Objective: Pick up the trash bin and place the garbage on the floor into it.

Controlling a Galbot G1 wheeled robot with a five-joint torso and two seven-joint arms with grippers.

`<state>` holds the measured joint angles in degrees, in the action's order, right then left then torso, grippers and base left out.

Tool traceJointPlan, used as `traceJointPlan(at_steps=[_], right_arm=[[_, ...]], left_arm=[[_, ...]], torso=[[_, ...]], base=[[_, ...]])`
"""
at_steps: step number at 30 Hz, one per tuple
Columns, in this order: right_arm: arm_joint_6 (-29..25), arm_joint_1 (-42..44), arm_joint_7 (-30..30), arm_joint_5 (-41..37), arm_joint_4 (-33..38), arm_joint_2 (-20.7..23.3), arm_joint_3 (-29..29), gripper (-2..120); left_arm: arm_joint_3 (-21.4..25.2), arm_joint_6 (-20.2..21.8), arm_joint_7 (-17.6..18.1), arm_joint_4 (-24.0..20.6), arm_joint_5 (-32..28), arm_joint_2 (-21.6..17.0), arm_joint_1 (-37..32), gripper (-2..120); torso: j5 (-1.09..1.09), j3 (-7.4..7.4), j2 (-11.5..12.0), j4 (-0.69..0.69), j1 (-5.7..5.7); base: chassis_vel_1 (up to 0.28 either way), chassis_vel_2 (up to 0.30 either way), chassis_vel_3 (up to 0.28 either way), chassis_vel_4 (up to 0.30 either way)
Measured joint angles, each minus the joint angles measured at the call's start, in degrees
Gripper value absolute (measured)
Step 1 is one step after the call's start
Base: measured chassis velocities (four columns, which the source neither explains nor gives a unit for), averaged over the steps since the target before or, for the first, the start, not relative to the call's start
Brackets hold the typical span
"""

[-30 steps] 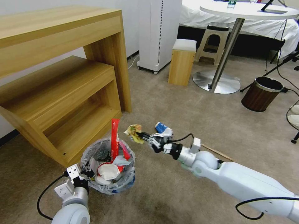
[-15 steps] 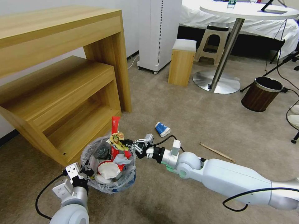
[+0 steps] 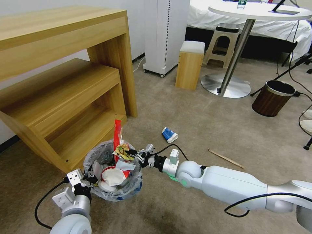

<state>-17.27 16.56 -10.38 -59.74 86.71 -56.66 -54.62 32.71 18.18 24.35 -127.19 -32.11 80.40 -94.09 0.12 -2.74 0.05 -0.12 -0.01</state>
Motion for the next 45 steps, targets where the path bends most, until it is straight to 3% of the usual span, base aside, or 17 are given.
traceJointPlan(at_steps=[2, 22, 26, 35, 45], right_arm=[[0.69, 0.15, 0.94, 0.37, 0.28, -0.11, -0.02, 33], [3.92, -0.18, 8.34, 1.65, 4.37, -1.34, 0.41, 99], [5.29, -0.06, 11.73, 2.51, 4.36, -2.64, 0.77, 100], [5.8, -0.2, 12.84, 1.65, 7.75, -1.88, 2.31, 100], [5.34, 5.72, 15.91, 3.26, 14.47, 0.64, 11.73, 100]], left_arm=[[-0.05, 0.01, -0.02, 0.18, 0.0, 0.01, 0.13, 0], [-0.1, 0.13, 0.12, 1.89, -0.35, -0.01, 0.92, 0], [-0.12, 0.13, 0.11, 1.89, -0.34, -0.04, 1.02, 0], [0.74, 0.13, 0.12, 2.78, -0.99, -0.94, 1.27, 0], [1.16, -0.03, 0.18, 5.29, -1.52, -1.64, 2.36, 0]], torso=[[0.0, 0.0, 0.0, 0.0, 0.0], [0.0, 0.0, 0.0, -0.01, 0.0], [0.0, 0.0, 0.0, 0.0, 0.0], [0.0, 0.0, 0.0, 0.0, 0.0], [0.0, 0.0, 0.0, 0.0, 0.0]], base=[[0.0, 0.0, 0.0, 0.0], [0.0, 0.0, 0.0, 0.0], [0.0, 0.0, 0.0, 0.0], [0.0, 0.0, 0.0, 0.0], [0.0, 0.0, 0.0, 0.0]])
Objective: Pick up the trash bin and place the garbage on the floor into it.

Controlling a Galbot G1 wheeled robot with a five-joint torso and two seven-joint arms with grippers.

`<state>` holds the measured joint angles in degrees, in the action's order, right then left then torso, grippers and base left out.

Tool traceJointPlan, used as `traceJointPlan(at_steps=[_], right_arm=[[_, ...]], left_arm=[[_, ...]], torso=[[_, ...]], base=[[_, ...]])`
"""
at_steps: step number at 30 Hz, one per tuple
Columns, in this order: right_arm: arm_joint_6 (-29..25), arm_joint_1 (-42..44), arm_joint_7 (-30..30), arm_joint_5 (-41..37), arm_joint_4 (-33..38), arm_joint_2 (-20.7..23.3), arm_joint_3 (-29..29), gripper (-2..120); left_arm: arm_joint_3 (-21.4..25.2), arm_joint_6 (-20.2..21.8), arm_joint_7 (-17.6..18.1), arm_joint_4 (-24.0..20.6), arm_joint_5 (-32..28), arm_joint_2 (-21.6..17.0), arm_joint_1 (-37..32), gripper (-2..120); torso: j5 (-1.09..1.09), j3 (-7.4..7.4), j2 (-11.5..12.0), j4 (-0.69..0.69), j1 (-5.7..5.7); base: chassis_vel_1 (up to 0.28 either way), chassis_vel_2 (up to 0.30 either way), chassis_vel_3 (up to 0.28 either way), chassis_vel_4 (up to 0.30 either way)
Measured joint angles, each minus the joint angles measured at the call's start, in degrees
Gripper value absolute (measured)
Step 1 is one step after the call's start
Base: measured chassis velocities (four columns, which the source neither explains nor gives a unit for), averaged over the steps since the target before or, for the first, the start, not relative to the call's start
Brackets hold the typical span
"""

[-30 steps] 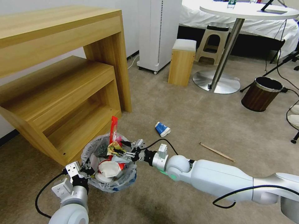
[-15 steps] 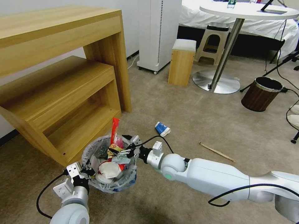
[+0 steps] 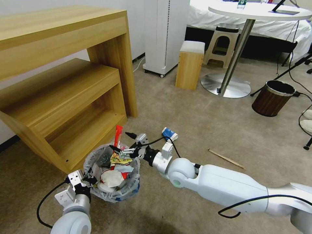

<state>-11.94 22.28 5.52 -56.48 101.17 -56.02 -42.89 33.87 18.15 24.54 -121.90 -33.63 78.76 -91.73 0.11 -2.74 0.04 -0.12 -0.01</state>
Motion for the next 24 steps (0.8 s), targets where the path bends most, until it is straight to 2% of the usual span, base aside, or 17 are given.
traceJointPlan(at_steps=[5, 6, 10, 15, 18, 24], right_arm=[[2.43, 5.32, 5.34, 2.42, 2.48, 2.42, 6.76, 100], [2.43, 5.32, 5.34, 2.42, 2.48, 2.42, 6.76, 100], [4.22, 9.79, 8.59, 4.08, 4.16, 6.31, 13.58, 100], [5.61, 12.24, 10.05, 5.2, 5.02, 9.54, 17.68, 100], [5.63, 17.33, 13.13, 8.35, 4.63, 13.38, 22.79, 100], [5.67, 26.0, 15.35, 10.26, 4.64, 16.2, 29.61, 100]], left_arm=[[0.29, -0.16, 0.02, 0.33, -0.36, -0.26, 0.19, 0], [0.29, -0.16, 0.02, 0.33, -0.36, -0.26, 0.19, 0], [0.23, -0.19, 0.03, 0.45, -0.39, -0.2, 0.29, 0], [0.2, -0.19, 0.04, 0.48, -0.39, -0.12, 0.41, 0], [0.22, -0.21, 0.04, 0.13, -0.36, -0.05, 0.31, 0], [0.16, -0.21, 0.02, -1.3, -0.2, -0.1, -0.13, 0]], torso=[[-0.01, 0.0, 0.0, 0.0, 0.0], [-0.01, 0.0, 0.0, 0.0, 0.0], [-0.02, 0.0, 0.0, 0.0, 0.0], [-0.01, 0.0, 0.0, 0.0, 0.0], [-0.02, 0.0, 0.0, 0.0, 0.0], [-0.02, 0.0, 0.0, -0.02, 0.0]], base=[[0.0, 0.0, 0.0, 0.0], [0.0, 0.0, 0.0, 0.0], [0.0, 0.0, 0.0, 0.0], [0.0, 0.0, 0.0, 0.0], [0.0, 0.0, 0.0, 0.0], [0.0, 0.0, 0.0, 0.0]])
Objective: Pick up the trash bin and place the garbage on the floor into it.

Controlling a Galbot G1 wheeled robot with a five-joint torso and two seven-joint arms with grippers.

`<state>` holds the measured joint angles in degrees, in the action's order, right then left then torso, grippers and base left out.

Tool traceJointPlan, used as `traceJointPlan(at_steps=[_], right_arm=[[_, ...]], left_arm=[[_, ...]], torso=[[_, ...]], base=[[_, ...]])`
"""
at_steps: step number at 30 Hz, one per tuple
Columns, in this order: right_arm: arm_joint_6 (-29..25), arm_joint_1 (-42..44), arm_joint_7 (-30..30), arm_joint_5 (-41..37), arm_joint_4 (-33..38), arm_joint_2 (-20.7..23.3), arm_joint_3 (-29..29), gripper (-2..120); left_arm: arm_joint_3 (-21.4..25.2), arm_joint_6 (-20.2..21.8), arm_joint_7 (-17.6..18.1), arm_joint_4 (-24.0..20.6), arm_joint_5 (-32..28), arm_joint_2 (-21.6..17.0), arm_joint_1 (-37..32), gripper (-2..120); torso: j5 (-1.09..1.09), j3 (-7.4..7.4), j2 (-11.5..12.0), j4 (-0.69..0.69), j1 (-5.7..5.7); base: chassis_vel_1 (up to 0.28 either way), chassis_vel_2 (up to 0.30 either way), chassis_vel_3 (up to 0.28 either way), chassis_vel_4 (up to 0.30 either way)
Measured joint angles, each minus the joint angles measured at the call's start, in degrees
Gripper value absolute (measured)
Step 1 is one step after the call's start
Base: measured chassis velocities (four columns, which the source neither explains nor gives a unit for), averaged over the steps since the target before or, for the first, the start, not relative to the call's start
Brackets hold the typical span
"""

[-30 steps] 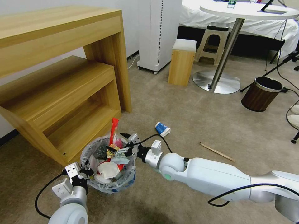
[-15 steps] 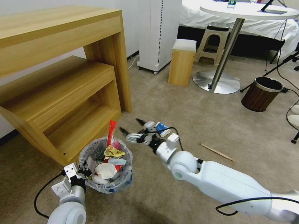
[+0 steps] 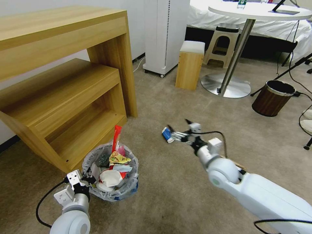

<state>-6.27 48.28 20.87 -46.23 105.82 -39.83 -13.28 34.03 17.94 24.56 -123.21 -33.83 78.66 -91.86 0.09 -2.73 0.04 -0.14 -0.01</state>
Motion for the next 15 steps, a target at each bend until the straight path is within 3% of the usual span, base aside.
traceJointPlan(at_steps=[15], right_arm=[[-2.55, 15.67, 1.3, 5.65, -1.81, 1.18, 16.49, 100]], left_arm=[[-0.63, 0.11, -0.26, -1.14, 0.76, -0.71, -1.01, 0]], torso=[[0.03, 0.0, 0.0, 0.01, 0.0]], base=[[0.0, 0.0, 0.0, 0.0]])
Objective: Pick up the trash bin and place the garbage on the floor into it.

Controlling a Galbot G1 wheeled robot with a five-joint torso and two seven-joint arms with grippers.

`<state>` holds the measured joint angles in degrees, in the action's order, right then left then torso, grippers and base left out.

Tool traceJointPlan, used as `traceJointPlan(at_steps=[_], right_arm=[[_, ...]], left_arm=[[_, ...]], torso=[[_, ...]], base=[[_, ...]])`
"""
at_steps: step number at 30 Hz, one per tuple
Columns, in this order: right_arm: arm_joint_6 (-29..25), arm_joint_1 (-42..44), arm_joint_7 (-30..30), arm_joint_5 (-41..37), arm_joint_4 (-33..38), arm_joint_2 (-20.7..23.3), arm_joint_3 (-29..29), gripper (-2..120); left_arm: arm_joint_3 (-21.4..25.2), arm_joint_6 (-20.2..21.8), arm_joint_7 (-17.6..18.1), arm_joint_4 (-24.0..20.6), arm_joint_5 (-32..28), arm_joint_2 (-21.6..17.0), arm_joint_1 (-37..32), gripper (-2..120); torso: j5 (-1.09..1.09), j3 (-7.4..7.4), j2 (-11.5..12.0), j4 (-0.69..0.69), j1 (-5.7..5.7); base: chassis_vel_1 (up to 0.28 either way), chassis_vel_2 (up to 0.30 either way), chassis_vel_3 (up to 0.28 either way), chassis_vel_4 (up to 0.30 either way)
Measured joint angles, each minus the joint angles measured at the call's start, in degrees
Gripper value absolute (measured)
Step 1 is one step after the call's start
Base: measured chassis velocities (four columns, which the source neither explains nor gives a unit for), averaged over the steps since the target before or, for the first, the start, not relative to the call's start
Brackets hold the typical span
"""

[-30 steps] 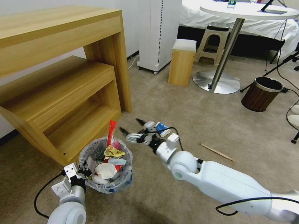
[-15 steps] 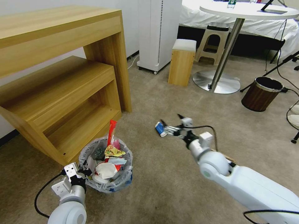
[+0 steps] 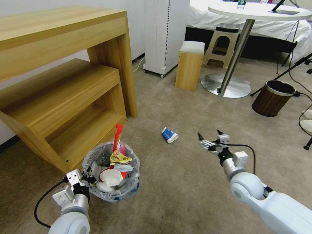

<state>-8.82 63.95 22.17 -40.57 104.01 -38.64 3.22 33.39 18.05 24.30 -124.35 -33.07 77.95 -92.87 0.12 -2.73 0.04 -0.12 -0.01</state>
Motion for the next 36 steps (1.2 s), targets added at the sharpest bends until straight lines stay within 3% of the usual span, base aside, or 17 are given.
traceJointPlan(at_steps=[12, 36], right_arm=[[-3.36, 10.46, -2.58, 7.59, 1.06, -2.06, 11.44, 97], [-6.42, 16.18, -5.48, 13.62, 0.85, -4.38, 18.14, 97]], left_arm=[[0.02, -0.05, -0.35, -2.44, 0.71, -0.85, -2.0, 0], [-0.62, -0.16, -0.47, -3.8, 0.94, -1.72, -3.14, 0]], torso=[[0.0, 0.0, 0.0, 0.01, 0.0], [0.0, 0.0, 0.0, 0.0, 0.0]], base=[[0.0, 0.0, 0.0, 0.0], [-0.025, -0.022, -0.022, -0.023]])
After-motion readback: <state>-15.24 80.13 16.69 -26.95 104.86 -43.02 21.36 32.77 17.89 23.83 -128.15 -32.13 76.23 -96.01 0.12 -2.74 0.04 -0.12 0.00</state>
